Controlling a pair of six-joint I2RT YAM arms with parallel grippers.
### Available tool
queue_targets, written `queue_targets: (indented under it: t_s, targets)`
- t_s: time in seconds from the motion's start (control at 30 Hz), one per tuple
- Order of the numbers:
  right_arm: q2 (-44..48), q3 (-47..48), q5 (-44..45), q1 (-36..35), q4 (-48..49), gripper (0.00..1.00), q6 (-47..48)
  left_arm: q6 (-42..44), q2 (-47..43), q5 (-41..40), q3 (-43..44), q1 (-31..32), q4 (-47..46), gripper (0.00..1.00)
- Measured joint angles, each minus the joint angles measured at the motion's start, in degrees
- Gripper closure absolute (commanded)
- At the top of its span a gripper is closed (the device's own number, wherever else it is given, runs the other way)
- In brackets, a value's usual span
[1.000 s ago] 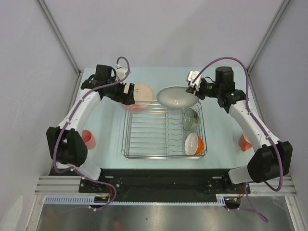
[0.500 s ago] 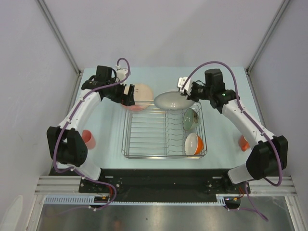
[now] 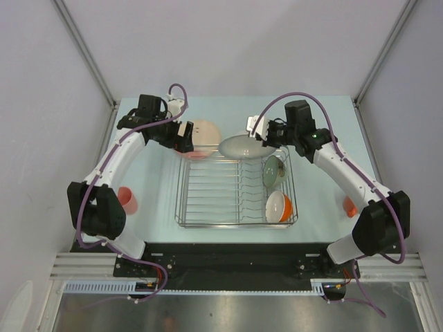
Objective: Load the mixed dishes into the dish rack
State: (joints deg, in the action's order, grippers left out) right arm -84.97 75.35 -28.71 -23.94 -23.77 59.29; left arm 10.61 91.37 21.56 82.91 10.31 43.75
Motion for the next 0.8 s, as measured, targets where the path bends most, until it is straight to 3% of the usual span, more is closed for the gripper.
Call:
queue_targets:
  t_s: [0.63,0.8]
  targets:
    - [-3.8,1.3,0.2,1.0,0.0,1.0,0.8,0.5,0.0,0.0,-0.7,-0.4,-0.2,0.0]
    - [-3.6,0.7,-0.3,1.9,0.3,0.91,0.4,0.5,0.0,0.0,-0.7,-0.5,-0.2,0.0]
